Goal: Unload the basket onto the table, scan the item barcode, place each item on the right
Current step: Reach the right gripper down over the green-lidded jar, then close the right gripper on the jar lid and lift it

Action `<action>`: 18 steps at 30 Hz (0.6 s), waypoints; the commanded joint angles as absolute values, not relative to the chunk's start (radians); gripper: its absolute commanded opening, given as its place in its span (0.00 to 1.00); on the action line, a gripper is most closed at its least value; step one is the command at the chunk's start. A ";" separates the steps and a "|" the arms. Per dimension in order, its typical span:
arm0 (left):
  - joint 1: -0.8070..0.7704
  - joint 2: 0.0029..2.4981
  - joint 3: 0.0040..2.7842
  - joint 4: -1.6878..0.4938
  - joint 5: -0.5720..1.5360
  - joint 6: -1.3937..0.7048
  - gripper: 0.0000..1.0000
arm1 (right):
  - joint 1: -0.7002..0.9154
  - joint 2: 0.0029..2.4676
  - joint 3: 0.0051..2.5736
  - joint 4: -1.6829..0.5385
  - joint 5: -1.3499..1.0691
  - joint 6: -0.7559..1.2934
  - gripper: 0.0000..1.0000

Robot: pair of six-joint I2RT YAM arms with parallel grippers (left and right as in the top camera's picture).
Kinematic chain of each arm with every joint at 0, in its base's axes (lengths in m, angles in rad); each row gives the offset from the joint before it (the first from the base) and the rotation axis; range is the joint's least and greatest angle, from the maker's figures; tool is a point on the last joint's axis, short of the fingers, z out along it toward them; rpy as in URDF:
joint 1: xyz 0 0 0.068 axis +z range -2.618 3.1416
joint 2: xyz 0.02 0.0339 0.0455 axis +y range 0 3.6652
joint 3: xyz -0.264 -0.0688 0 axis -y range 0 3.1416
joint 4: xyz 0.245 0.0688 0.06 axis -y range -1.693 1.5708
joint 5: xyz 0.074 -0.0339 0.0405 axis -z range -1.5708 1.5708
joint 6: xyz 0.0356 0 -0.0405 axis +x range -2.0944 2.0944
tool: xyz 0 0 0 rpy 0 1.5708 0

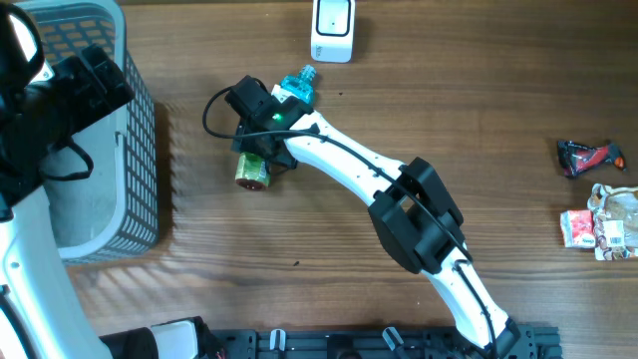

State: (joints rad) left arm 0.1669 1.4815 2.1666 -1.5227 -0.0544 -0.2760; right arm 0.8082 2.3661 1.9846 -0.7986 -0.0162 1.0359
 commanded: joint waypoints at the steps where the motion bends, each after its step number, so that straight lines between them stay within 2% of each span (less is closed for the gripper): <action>1: 0.175 1.482 2.175 -1.521 -0.049 -0.278 1.00 | 0.819 2.392 1.995 -0.796 -0.016 1.039 0.84; 14: 0.175 1.482 2.175 -1.521 -0.050 -0.278 1.00 | 0.825 2.451 1.995 -0.784 -0.046 0.949 0.84; 16: 0.175 1.482 2.175 -1.521 -0.050 -0.277 1.00 | 0.825 2.451 1.995 -0.795 -0.046 0.952 0.78; 18: 0.175 1.482 2.175 -1.521 -0.050 -0.277 1.00 | 0.825 2.451 1.995 -0.807 -0.046 0.953 0.67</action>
